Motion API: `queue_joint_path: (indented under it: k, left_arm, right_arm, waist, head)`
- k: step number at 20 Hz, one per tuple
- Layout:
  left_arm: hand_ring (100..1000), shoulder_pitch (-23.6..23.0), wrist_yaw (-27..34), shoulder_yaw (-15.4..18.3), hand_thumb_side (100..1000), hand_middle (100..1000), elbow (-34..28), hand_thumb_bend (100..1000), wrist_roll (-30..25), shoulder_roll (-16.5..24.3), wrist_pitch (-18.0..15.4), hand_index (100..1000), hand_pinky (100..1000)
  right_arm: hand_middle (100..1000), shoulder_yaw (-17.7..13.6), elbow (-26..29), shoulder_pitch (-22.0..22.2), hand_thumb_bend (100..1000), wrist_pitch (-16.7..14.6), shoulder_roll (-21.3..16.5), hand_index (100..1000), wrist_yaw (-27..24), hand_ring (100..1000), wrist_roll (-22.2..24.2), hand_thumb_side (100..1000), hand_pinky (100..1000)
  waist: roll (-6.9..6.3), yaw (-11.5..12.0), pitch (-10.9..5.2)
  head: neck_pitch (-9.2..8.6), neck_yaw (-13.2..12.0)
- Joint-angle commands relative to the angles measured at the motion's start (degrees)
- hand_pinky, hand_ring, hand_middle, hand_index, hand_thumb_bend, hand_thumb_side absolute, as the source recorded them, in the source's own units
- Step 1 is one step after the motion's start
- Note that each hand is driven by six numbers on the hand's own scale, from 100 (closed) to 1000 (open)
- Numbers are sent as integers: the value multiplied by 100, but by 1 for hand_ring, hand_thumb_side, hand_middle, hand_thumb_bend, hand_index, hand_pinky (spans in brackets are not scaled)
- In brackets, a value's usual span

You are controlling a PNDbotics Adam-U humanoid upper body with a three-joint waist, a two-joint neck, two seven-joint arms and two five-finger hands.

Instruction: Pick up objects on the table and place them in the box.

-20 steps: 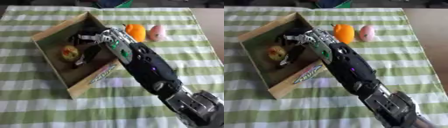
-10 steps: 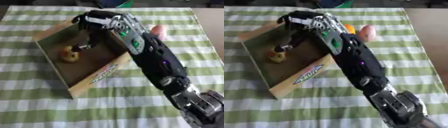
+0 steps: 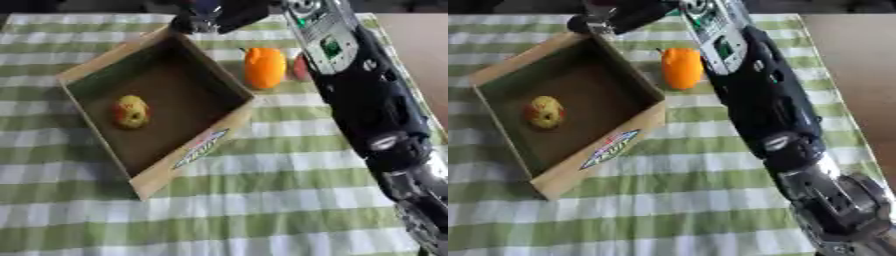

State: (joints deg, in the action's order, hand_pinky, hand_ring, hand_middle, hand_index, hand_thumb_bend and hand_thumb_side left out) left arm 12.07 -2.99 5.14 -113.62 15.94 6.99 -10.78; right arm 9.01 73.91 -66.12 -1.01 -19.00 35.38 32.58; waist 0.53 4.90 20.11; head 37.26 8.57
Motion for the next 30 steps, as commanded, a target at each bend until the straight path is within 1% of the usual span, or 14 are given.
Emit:
queue_joint_path:
  k: [1, 4, 7, 10, 17, 22, 30]
  left_arm:
    - [699, 13, -27, 38, 986, 682, -97, 100, 17, 39, 2, 778, 568]
    - [699, 14, -32, 36, 986, 682, -97, 100, 13, 38, 4, 778, 568]
    - [700, 17, -33, 33, 987, 682, -97, 100, 9, 37, 6, 778, 568]
    - [700, 22, -34, 34, 987, 683, -97, 100, 5, 32, 11, 778, 568]
    - [701, 34, -44, 42, 988, 684, -97, 100, 10, 26, 15, 778, 569]
    - [702, 37, -51, 48, 986, 684, -97, 100, 13, 20, 20, 778, 570]
    - [702, 39, -50, 49, 986, 685, -97, 100, 16, 18, 18, 778, 570]
  right_arm:
    - [713, -150, 70, -44, 547, 191, -505, 951, -183, 784, -136, 693, 767]
    - [715, -240, -113, 23, 548, 264, -737, 950, -150, 785, -251, 685, 767]
    - [721, -309, -370, 62, 550, 283, -821, 950, -21, 788, -346, 664, 767]
    - [730, -327, -616, 106, 563, 236, -852, 953, 103, 793, -371, 647, 768]
    - [759, -335, -1067, 236, 603, 42, -951, 962, 329, 807, -256, 601, 771]
    - [766, -361, -1399, 336, 607, -60, -1000, 960, 470, 811, -241, 578, 769]
    - [767, -366, -1554, 366, 607, -173, -1009, 960, 530, 811, -258, 577, 769]
  waist:
    - [-25, -12, -144]
    - [-30, -19, -141]
    - [-30, -21, -137]
    - [-28, -12, -125]
    - [-10, -11, -94]
    - [-12, -6, -81]
    - [-16, -6, -77]
  head:
    - [-17, -42]
    - [-39, -66]
    - [-56, -82]
    - [-65, -91]
    - [-69, -104]
    - [-87, -111]
    - [-92, -116]
